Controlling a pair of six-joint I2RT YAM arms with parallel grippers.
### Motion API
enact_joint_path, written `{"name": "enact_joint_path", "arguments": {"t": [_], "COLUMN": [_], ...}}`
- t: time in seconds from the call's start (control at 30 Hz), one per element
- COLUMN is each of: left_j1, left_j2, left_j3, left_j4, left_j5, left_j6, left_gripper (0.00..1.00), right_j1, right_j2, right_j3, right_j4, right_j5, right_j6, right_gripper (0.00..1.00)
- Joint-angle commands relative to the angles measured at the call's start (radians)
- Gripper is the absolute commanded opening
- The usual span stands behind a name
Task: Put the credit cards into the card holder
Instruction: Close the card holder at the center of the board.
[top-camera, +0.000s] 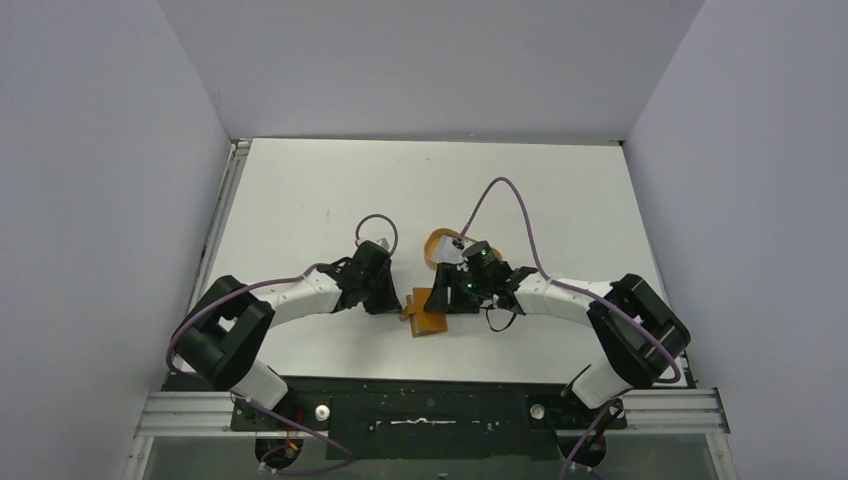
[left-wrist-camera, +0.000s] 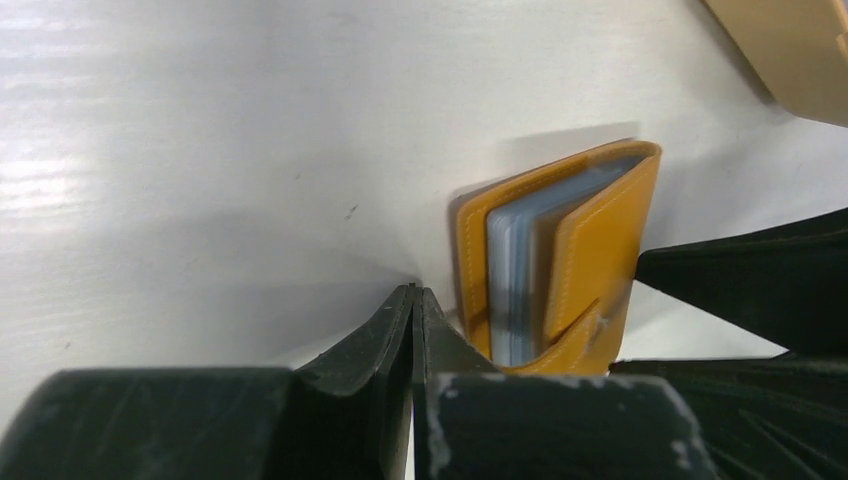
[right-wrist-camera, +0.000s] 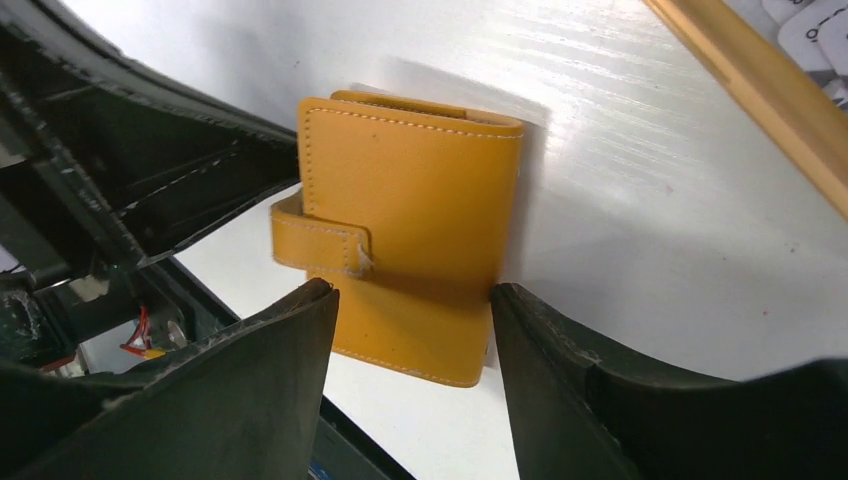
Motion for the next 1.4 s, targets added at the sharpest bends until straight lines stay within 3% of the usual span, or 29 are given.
{"name": "enact_joint_path", "arguments": {"t": [0.0,0.07,0.2,0.3,0.4,0.57,1.0,1.37], "left_j1": [0.002,0.005,0.009,0.008,0.005,0.002,-0.028,-0.022], "left_j2": [-0.057,-0.102,-0.179,-0.204,-0.196,-0.138,-0.015,0.075], "left_j3": [-0.049,-0.039,-0.009,0.004,0.019,0.037,0.065,0.064], "left_j4": [-0.128,-0.152,-0.190,-0.191,-0.176,-0.128,-0.066,-0.144], "left_j5": [-0.082,-0.086,-0.086,-0.086,-0.078,-0.040,0.019,-0.062], "left_j6": [0.004,0.004,0.018,0.027,0.030,0.025,0.018,0.018], "left_gripper": [0.00,0.01,0.40,0.59,0.67,0.72,0.68,0.08], "right_j1": [0.004,0.024,0.088,0.133,0.157,0.175,0.184,0.165], "right_j2": [0.031,0.056,0.098,0.119,0.132,0.141,0.167,0.059], "right_j3": [0.027,0.060,0.132,0.176,0.200,0.207,0.223,0.192], "right_j4": [0.004,-0.056,-0.172,-0.240,-0.282,-0.303,-0.300,-0.265], "right_j5": [0.029,0.065,0.170,0.247,0.298,0.338,0.339,0.276], "right_j6": [-0.035,-0.077,-0.123,-0.144,-0.154,-0.159,-0.157,-0.150], "right_gripper": [0.58,0.57,0.56,0.58,0.59,0.61,0.61,0.63]}}
